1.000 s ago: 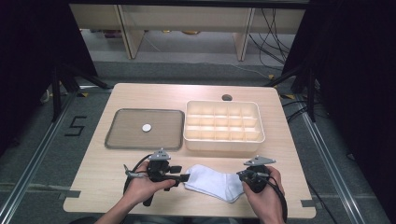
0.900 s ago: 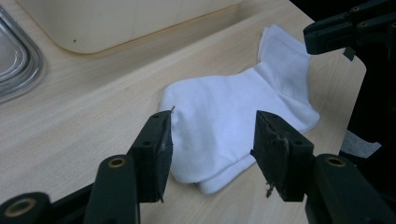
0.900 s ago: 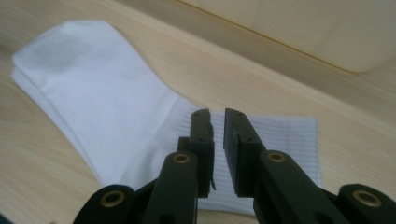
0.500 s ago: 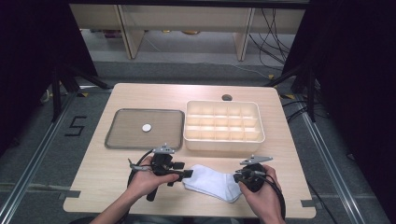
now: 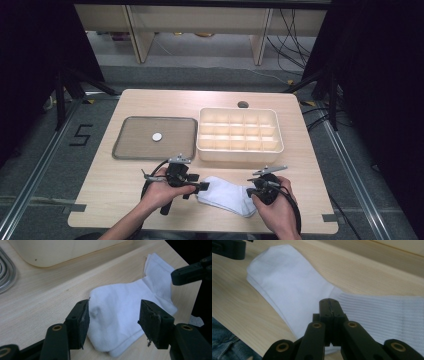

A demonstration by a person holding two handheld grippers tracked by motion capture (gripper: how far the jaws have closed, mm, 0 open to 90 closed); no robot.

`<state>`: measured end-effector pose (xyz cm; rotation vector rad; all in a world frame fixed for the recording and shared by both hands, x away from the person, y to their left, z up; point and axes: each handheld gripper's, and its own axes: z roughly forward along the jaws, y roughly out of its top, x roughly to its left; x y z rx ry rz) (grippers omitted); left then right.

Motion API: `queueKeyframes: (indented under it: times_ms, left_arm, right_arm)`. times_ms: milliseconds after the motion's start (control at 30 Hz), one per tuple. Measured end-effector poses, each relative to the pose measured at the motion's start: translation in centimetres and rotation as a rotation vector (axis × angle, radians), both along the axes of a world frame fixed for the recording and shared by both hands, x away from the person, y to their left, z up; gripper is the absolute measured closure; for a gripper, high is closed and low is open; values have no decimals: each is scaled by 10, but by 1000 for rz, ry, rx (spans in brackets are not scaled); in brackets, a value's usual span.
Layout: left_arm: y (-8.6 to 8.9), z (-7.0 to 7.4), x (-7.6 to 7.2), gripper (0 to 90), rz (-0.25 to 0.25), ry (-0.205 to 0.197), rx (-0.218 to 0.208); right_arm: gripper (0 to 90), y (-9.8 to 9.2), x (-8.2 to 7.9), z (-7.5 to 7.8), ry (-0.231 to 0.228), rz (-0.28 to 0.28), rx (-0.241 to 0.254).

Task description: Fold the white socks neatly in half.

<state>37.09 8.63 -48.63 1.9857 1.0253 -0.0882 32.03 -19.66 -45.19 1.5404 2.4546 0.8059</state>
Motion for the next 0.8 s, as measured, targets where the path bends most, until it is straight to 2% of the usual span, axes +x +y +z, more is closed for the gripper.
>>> queueKeyframes:
  times_ms: [67,100,133,167,233,300,367,433,467,500,567,667,700,733,767,800]
  left_arm:
    - [-3,-2,1,408,-11,8,10]
    - [-6,-3,2,408,-15,6,20]
    - [-8,-4,3,408,-27,8,30]
    - [-9,-5,3,408,-28,6,40]
    - [-11,-6,4,410,-26,-26,79]
    - [-12,-7,3,411,-17,-44,100]
    - [-13,-8,3,410,-34,-45,112]
    - [-15,-10,2,406,-27,-32,109]
    - [-16,-11,2,401,-42,-34,116]
    - [-17,-12,1,397,-43,-30,127]
    - [-18,-13,1,397,-64,-33,167]
    - [-22,-17,0,404,-61,-36,190]
    - [-22,-18,-1,412,-65,-45,195]
    - [-22,-18,-1,419,-67,-55,202]
    - [-22,-18,-2,424,-70,-62,216]
    - [-25,-18,-3,433,-58,-68,212]
  right_arm:
    - [900,1,1,0,13,-18,2]
    - [900,1,2,0,13,-8,-1]
    - [900,3,3,0,19,-29,3]
    - [900,4,3,0,22,-5,3]
    - [900,9,4,0,26,7,4]
    - [900,13,5,0,33,8,3]
    - [900,19,5,0,32,19,6]
    - [900,24,5,-1,37,29,10]
    - [900,26,5,-2,47,32,17]
    - [900,28,6,-4,37,47,11]
    - [900,34,5,-7,73,39,11]
    - [900,40,3,-11,107,37,13]
    - [900,41,3,-13,128,18,12]
    - [900,40,4,-16,110,30,-3]
    - [900,40,4,-16,114,37,-10]
    - [900,40,4,-19,114,26,-9]
